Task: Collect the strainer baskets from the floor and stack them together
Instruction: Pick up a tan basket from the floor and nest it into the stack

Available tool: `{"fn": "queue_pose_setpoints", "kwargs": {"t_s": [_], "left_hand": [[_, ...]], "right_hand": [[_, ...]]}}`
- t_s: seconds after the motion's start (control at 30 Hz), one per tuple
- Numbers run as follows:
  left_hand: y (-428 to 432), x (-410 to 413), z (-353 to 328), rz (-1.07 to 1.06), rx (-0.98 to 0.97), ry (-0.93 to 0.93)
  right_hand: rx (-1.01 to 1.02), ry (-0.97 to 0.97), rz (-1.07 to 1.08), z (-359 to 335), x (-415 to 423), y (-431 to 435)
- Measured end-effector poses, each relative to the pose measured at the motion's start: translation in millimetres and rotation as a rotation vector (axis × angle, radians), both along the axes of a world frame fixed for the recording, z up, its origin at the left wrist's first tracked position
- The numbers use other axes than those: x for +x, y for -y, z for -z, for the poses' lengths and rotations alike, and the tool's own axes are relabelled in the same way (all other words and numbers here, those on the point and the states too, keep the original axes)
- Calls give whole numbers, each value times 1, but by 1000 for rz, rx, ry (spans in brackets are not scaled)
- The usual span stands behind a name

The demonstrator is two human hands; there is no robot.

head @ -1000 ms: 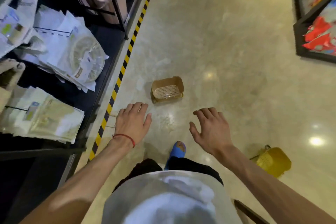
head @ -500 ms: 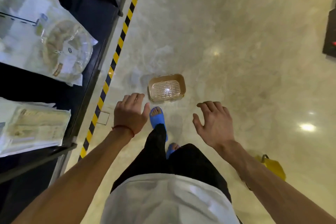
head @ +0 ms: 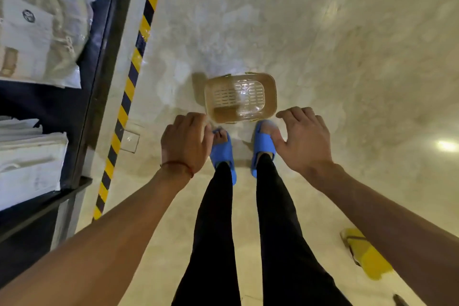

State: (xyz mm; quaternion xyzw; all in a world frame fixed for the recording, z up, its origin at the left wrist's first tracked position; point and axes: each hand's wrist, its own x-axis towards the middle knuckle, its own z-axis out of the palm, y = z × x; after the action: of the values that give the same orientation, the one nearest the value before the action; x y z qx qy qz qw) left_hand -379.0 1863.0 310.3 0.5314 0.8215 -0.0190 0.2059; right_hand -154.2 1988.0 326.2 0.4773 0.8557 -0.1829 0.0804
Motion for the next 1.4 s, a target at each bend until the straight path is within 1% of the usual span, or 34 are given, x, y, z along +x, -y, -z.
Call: {"fn": "queue_pose_setpoints", "kwargs": {"t_s": [0.1, 0.33, 0.47, 0.63, 0.73, 0.77, 0.83, 0.97, 1.07, 1.2, 1.33, 1.4], "left_hand": [[-7, 5, 54, -99, -1, -6], [-10, 1, 198, -196, 63, 28], [-18, -1, 277, -348, 63, 70], [-31, 4, 349, -642, 129, 225], [-37, 9, 373, -713, 152, 246], [-39, 9, 374, -719, 141, 232], [-38, 9, 369, -717, 125, 218], [-36, 9, 326, -702, 110, 227], [-31, 5, 273, -718, 108, 228], [-22, -1, 188, -771, 98, 256], [-10, -16, 93, -782, 155, 236], [-6, -19, 60, -797, 170, 224]], "right_hand": [[-33, 21, 49, 64, 0, -13], [-45, 22, 82, 215, 11, -41], [-74, 11, 175, 294, 18, -63], [-161, -105, 350, 370, 22, -66], [-221, -256, 394, 392, 21, -64], [-228, -287, 405, 393, 21, -63], [-250, -277, 424, 386, 21, -61], [-245, -241, 406, 343, 19, -61], [-253, -224, 378, 286, 12, -64], [-234, -253, 281, 197, 3, -65], [-216, -266, 204, 96, -17, -63], [-188, -282, 187, 63, -26, -62]]}}
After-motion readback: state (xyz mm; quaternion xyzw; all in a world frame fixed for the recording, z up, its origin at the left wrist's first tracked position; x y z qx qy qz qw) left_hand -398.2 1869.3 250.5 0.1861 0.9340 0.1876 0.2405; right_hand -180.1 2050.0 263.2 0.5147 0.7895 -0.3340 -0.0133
